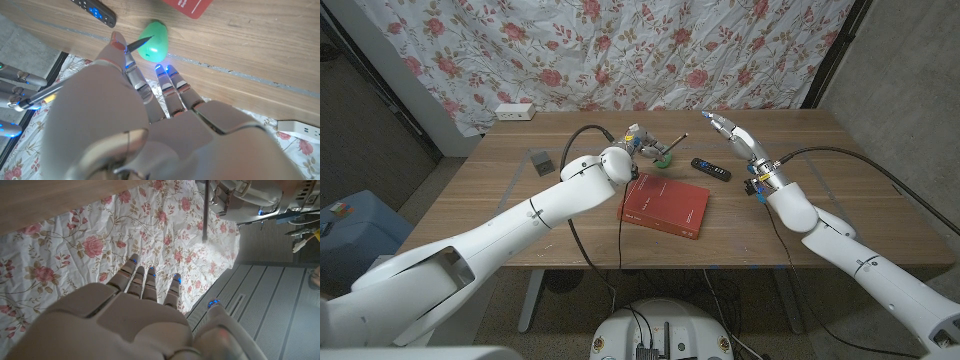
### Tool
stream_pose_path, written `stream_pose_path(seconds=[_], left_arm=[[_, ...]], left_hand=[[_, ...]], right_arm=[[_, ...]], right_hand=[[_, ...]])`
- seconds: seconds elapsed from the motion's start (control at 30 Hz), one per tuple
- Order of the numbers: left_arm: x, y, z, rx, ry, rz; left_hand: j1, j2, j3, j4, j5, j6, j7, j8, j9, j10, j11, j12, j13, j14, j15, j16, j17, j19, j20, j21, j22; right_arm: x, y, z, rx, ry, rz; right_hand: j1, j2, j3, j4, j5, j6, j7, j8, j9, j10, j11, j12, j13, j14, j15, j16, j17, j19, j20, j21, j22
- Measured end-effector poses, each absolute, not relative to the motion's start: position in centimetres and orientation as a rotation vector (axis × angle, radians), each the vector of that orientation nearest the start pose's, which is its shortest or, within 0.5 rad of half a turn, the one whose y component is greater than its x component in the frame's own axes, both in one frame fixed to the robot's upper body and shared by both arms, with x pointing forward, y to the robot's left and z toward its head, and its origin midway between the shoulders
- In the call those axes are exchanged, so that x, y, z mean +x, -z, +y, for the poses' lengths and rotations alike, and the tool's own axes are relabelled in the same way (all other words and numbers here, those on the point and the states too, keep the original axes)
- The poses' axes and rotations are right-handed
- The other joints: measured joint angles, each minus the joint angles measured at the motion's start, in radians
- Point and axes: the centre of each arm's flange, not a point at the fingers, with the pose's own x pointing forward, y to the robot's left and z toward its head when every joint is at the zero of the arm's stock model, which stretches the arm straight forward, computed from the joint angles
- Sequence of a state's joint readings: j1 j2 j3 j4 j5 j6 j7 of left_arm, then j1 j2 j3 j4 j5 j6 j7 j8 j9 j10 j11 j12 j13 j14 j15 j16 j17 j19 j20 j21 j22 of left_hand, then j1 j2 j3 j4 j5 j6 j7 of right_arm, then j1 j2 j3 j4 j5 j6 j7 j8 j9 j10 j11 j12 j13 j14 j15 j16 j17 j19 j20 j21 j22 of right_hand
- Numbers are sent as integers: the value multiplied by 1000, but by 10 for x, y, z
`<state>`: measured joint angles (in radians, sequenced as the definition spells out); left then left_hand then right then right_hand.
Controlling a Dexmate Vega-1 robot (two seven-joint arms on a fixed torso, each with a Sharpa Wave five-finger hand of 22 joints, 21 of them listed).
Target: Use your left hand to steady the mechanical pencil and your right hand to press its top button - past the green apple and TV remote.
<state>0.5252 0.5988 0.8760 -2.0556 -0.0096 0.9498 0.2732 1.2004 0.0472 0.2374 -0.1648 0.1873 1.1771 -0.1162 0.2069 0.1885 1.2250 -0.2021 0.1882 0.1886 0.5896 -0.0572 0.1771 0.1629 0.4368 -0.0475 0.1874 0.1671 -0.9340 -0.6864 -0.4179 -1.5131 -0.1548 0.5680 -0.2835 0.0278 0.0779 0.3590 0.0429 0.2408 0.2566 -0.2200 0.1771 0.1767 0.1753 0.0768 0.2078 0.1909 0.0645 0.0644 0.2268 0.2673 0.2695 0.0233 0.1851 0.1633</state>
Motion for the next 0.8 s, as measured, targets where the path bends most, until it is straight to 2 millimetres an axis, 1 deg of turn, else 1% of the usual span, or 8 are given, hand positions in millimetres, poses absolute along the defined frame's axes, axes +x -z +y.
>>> stream_pose_path(seconds=[0.1, 0.23, 0.37, 0.47, 0.7, 0.73, 0.8], left_arm=[[557, -59, 96, 970, -17, -387], [554, -61, 97, 1020, -27, -379], [550, -64, 96, 1070, -32, -384], [548, -64, 99, 1111, -46, -370], [544, -66, 103, 1175, -66, -363], [543, -66, 103, 1181, -68, -364], [542, -66, 105, 1201, -75, -361]], left_hand=[[0, 0, -1, 1, 0, 0, 0, 0, 0, 0, 0, -1, 0, 0, 0, 0, 2, 19, 1, 6, 3], [0, 0, -8, 3, 0, 0, 0, 0, 0, 0, 0, -3, 0, 0, 0, 0, 2, 19, 1, 6, 3], [-3, 3, -8, 3, 0, 0, 0, 0, 0, 0, 0, -2, 0, 0, 0, 0, 0, 19, 1, 6, 3], [-3, 3, -8, 3, 0, 0, 0, 0, 0, 0, 0, 1, 0, -2, 2, 0, 0, 19, 1, 6, 3], [-4, 4, -8, 3, 0, 0, 0, 0, 0, 0, 0, 1, 0, -7, 0, -4, 0, 19, 1, 6, 3], [-4, 4, -8, 3, 0, 0, 0, 0, -1, 0, 0, 1, 0, -7, 0, -4, 0, 19, 1, 6, 3], [-4, 4, -8, 3, 0, 0, 0, 0, -1, 0, 0, 1, 0, -7, 0, -4, 0, 19, 1, 6, 3]], right_arm=[[566, 7, -245, -732, -146, -1031], [568, 6, -247, -708, -149, -1004], [570, 5, -247, -694, -150, -981], [570, 5, -246, -689, -148, -972], [573, 4, -247, -666, -147, -945], [573, 4, -247, -658, -148, -941], [575, 4, -248, -637, -152, -931]], right_hand=[[0, 0, 2, 3, 0, -8, 0, 0, 0, 0, 0, 0, 0, 0, 0, 0, 0, 0, 0, 0, 0], [0, 0, -1, 7, 0, -7, 0, 0, 0, 0, 0, 0, 0, 0, 0, 0, 0, -4, 4, 0, 0], [0, 0, -1, 7, 0, -7, 0, 0, 0, 0, 0, 0, 0, 0, 0, 0, 0, -4, 4, 0, 0], [0, 0, -6, 11, 0, -7, 0, 0, 0, 0, 0, 0, 0, -7, 7, 0, 0, -4, 4, 0, 0], [0, 0, -6, 11, 0, -7, 0, 0, 0, 0, 0, 0, 0, -7, 7, 0, 3, -4, 4, 0, 0], [0, 0, -8, 14, 0, -11, 4, 0, 0, 0, 0, 0, 0, -7, 7, 0, 4, -4, 4, 0, 0], [-11, 11, -10, 15, 0, -13, 5, 0, 0, 0, 0, 0, 0, -7, 7, 0, 5, -3, 3, 0, 0]])
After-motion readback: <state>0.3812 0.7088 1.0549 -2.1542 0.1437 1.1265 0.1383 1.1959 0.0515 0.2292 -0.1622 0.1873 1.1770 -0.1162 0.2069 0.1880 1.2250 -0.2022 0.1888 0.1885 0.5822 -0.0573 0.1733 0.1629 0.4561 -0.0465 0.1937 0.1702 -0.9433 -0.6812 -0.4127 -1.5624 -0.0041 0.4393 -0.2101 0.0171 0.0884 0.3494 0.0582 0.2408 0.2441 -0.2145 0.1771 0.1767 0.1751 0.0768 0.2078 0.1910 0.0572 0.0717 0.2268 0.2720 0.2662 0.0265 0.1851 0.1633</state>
